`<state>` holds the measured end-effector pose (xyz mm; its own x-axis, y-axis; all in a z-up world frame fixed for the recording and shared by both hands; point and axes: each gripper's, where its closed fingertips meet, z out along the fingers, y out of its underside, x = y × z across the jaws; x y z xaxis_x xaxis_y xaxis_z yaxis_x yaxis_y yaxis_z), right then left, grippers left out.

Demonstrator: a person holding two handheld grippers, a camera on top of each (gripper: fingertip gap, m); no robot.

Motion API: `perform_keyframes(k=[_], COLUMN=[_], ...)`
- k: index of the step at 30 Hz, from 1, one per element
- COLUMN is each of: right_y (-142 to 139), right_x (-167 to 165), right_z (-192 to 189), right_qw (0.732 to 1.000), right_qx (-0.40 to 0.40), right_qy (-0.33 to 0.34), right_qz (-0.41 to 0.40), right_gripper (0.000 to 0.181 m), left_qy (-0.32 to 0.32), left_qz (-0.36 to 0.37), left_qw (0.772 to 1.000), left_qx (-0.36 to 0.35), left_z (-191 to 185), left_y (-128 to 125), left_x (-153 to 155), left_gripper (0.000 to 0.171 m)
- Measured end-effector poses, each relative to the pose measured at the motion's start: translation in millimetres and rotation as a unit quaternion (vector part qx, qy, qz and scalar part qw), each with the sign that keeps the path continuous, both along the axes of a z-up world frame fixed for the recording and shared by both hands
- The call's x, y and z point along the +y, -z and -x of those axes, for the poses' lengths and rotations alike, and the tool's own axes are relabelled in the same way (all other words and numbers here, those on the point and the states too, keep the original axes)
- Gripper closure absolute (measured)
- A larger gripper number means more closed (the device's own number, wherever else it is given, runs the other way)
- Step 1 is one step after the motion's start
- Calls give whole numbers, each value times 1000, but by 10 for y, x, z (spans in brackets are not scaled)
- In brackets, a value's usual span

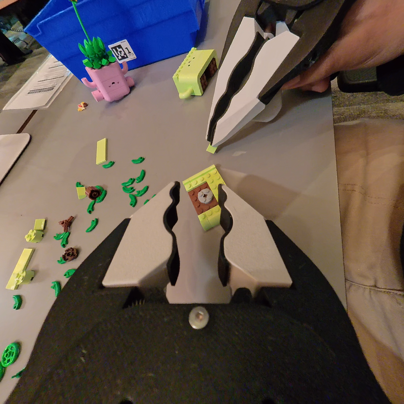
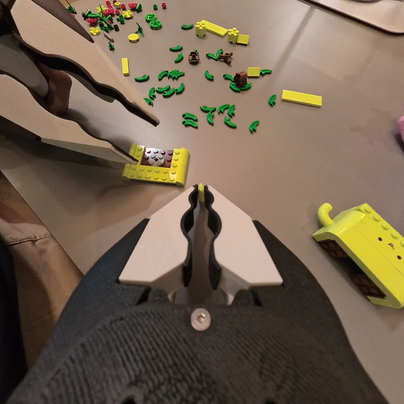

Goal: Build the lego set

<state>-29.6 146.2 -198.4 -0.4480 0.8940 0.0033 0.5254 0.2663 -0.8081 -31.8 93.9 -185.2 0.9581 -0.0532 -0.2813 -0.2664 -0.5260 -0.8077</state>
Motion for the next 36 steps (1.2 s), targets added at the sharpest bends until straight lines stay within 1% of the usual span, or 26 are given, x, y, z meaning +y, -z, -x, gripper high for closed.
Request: perform_keyframes(k=[3, 10, 14, 24, 36], right_y=[0, 5, 13, 26, 26], right_x=[0, 0, -3, -9, -12], right_z=[0, 0, -1, -2, -4], right_qw=[1000, 1000, 1000, 1000, 1000], right_qx=[1, 2, 1, 1, 3], right_qy=[0, 0, 0, -2, -2], right_qz=[-2, -6, -11, -20, -24], right_gripper=[177, 177, 177, 178, 178], left_qy=[0, -6, 0, -4, -4], left_qz=[-3, 0, -4, 10, 11], left_qw=[1000, 1000, 1000, 1000, 1000], left_qx=[1, -9, -3, -8, -9], left_z=[-1, 24, 2, 14, 17], left_y=[-11, -3, -16, 31, 32], left_x=[-1, 1, -4, -2, -4], left_gripper=[140, 136, 137, 132, 132])
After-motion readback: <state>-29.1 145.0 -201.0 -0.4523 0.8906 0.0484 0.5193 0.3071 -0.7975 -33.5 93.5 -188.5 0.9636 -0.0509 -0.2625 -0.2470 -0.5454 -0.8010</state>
